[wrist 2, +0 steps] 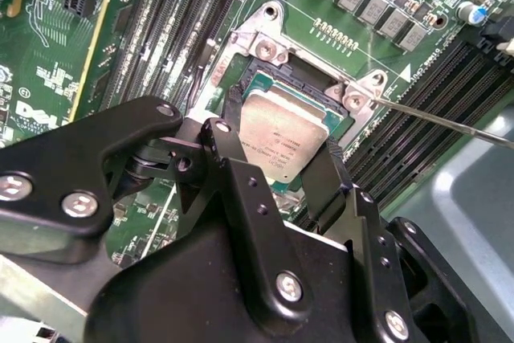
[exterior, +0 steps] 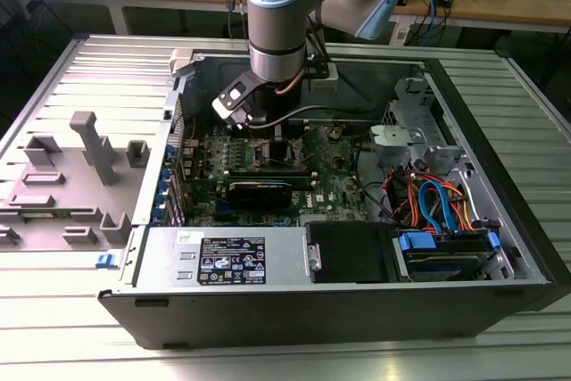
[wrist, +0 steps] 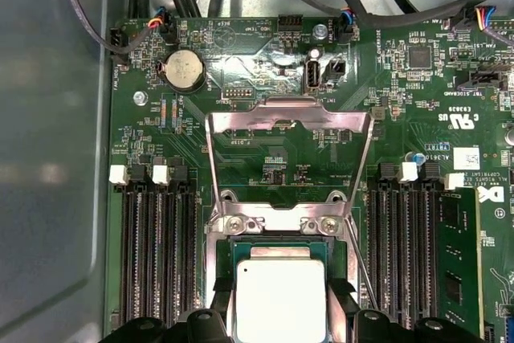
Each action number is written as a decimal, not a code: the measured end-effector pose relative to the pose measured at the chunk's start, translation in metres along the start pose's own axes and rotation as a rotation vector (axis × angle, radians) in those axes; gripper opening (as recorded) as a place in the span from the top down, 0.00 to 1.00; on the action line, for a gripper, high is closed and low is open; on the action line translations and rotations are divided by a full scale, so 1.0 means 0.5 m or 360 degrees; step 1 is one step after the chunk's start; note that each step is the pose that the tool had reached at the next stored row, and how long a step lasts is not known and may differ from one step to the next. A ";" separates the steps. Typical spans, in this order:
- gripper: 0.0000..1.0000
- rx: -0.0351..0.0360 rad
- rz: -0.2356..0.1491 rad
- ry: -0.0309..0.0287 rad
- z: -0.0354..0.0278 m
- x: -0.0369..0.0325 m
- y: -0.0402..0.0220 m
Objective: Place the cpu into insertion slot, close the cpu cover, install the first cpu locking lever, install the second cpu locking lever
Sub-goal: 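Place the cpu into insertion slot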
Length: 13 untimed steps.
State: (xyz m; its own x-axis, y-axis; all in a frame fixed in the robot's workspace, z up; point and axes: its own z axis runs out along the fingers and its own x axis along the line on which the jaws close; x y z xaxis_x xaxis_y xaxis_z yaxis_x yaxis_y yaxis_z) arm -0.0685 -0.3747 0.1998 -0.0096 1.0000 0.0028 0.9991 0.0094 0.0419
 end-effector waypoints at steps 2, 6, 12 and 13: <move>0.46 0.0000 0.0000 -0.00001 0.000 0.000 0.000; 0.46 0.0000 0.0000 0.00002 -0.007 0.000 0.000; 0.46 0.0000 0.0019 -0.00010 -0.001 0.000 0.000; 0.46 0.0000 0.0019 -0.00010 -0.001 0.000 0.000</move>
State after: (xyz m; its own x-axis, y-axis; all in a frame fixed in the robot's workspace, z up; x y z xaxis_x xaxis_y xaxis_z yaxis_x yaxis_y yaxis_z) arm -0.0686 -0.3747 0.2001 0.0022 1.0000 0.0026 0.9991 -0.0023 0.0418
